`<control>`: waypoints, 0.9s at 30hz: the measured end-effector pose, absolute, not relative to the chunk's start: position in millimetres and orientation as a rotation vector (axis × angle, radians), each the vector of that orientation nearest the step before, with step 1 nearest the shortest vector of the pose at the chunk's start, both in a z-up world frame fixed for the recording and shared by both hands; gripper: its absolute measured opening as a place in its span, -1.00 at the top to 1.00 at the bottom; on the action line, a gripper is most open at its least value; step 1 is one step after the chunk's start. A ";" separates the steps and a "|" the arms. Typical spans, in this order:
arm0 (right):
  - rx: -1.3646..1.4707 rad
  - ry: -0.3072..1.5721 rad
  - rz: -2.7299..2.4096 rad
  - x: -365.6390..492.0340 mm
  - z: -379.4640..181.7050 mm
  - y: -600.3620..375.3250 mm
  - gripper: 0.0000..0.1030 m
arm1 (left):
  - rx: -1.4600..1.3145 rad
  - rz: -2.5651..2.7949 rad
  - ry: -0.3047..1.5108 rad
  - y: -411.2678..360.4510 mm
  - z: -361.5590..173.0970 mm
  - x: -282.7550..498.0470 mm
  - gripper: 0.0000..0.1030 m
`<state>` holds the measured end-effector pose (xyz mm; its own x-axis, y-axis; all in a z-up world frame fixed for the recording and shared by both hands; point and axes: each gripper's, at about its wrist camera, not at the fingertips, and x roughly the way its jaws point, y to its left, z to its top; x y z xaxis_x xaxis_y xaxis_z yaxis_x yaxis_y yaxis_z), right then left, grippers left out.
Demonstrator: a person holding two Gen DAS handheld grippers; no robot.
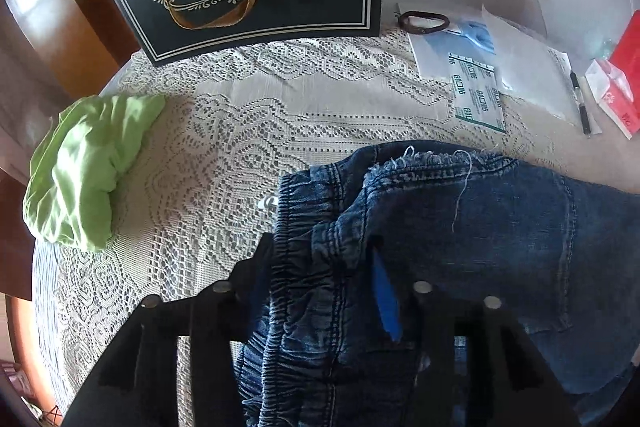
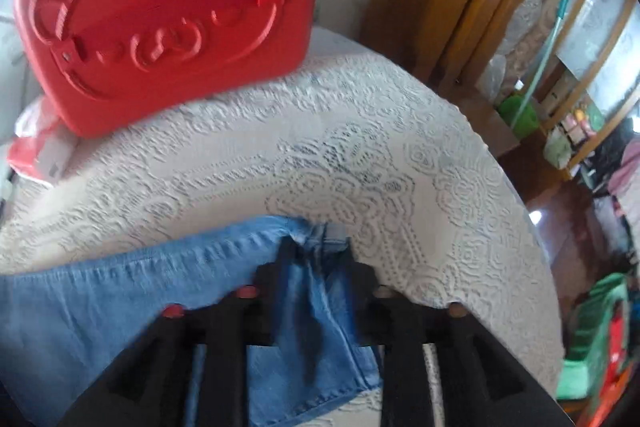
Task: Fold clothes
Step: 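Lay the leg alongside the other with the right tool, then regrasp the hem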
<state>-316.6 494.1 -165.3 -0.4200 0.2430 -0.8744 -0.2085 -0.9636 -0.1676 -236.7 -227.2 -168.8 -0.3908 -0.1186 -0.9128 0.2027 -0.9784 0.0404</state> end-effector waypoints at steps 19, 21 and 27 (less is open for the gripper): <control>-1.620 0.575 2.396 -36.1 -169.1 553.2 -0.14 | 1.591 -2.424 0.070 -221.7 -155.0 -19.0 -0.88; -1.622 0.568 2.387 -12.8 -166.7 550.7 0.17 | 1.596 -2.433 0.099 -216.4 -159.9 -12.3 -0.88; -1.596 0.586 2.354 30.5 -166.2 554.4 0.13 | 1.614 -2.473 0.079 -194.9 -169.3 -13.0 -0.88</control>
